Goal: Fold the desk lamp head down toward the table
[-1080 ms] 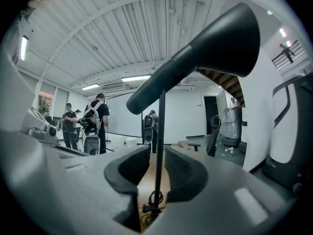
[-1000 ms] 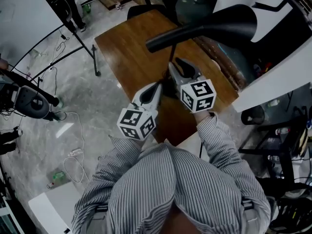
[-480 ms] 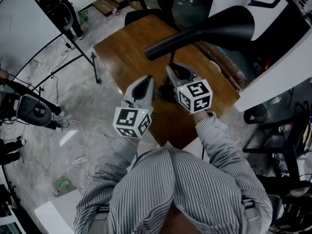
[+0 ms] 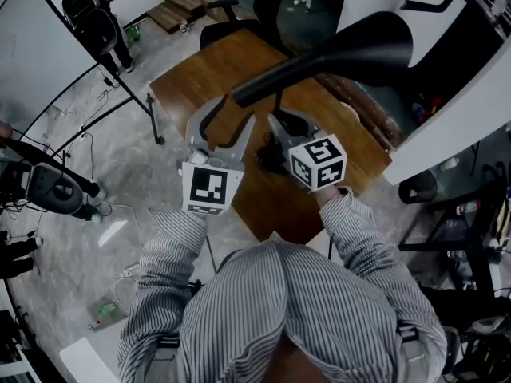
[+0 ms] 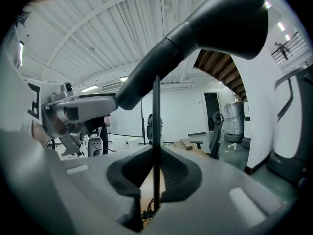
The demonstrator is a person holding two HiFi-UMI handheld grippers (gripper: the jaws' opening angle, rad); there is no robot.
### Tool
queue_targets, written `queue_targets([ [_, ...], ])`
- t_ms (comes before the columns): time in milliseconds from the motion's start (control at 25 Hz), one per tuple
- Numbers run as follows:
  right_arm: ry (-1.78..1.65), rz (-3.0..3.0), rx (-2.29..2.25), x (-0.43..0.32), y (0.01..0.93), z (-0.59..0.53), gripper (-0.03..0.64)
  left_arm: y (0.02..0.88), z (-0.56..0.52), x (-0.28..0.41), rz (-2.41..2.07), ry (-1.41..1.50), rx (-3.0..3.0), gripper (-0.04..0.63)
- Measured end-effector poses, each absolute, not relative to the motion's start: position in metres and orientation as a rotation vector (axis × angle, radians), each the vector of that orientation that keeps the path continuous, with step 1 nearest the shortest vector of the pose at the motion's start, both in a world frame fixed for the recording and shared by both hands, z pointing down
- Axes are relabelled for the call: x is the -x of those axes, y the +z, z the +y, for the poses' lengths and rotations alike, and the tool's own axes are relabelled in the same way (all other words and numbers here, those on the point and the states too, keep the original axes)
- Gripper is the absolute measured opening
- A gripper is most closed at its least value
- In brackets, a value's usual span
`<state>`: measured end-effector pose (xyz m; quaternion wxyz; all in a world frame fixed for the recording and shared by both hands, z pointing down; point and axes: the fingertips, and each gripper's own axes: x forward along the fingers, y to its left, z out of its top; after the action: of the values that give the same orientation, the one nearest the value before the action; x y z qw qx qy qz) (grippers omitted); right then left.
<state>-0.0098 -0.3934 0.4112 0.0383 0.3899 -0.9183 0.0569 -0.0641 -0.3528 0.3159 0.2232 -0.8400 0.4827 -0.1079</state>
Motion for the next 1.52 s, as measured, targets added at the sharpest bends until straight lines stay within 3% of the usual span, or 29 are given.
queue_targets([
  [200, 0.174, -2.827, -1.183, 0.008, 0.412, -0.392, 0.041, 0.317, -0.367, 0.054, 1.218, -0.487, 2.216, 0.252],
  [400, 0.175, -2.827, -1.193, 0.006, 0.413, -0.394, 0.041, 0.317, -0.374, 0.048, 1.191, -0.484, 2.248, 0.212],
  [880, 0.189, -2.825, -1.218, 0.011, 0.41, -0.396, 0.043, 0.31, -0.378, 0.056, 1.094, -0.569, 2.255, 0.215],
  [1520, 0.205, -2.76, -1.287, 0.01, 0.41, -0.397, 0.041, 0.284, -0.377, 0.057, 0.835, -0.906, 2.075, 0.215],
])
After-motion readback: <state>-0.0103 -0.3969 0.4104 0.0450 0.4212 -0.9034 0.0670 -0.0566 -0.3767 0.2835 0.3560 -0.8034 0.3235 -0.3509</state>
